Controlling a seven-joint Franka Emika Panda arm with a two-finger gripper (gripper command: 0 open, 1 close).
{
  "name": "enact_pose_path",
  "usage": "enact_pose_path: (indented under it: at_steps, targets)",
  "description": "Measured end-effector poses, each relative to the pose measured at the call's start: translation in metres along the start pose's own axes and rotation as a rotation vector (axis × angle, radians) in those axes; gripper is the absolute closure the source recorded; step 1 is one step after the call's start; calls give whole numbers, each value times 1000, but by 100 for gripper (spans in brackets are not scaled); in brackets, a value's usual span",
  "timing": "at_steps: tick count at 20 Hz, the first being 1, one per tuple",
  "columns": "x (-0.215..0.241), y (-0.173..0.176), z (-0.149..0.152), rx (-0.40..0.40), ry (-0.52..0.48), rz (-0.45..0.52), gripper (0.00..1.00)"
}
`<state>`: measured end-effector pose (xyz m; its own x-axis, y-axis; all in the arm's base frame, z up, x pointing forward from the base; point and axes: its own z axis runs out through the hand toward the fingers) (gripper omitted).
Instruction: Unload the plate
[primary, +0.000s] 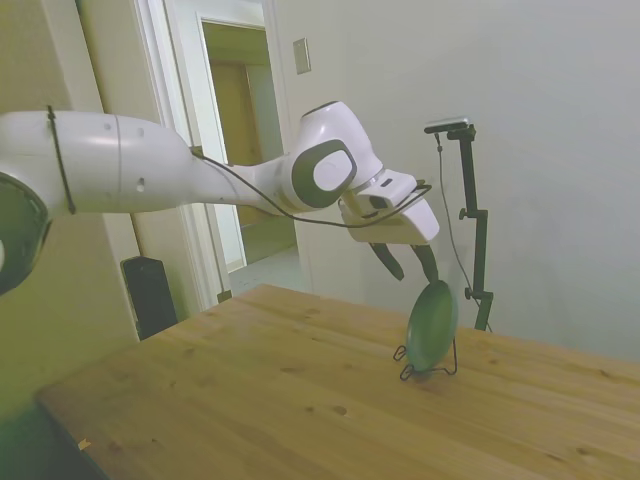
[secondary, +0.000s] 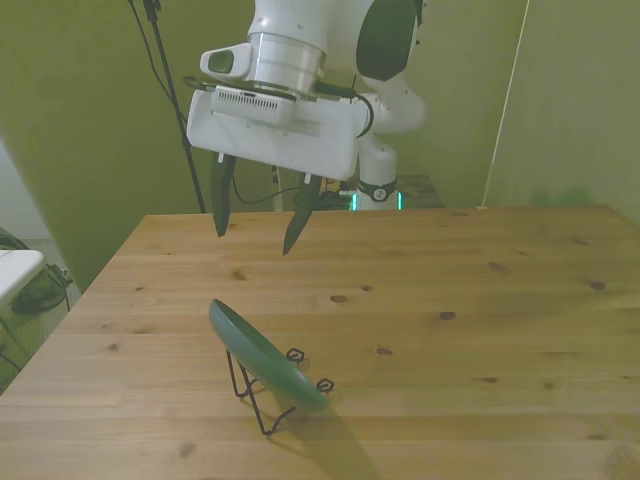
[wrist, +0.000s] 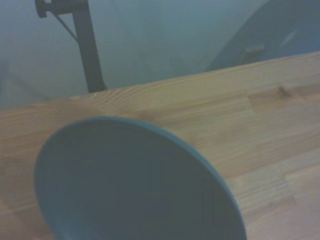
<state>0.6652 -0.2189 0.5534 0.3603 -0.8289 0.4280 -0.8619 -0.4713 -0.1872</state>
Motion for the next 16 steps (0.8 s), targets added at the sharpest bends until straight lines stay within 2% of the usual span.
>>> enact_pose_path:
  at_steps: [8,16]
  targets:
    - [28,-5,29,-84,84,-70,0]
    - [22,4,62,-118,57,-123,0]
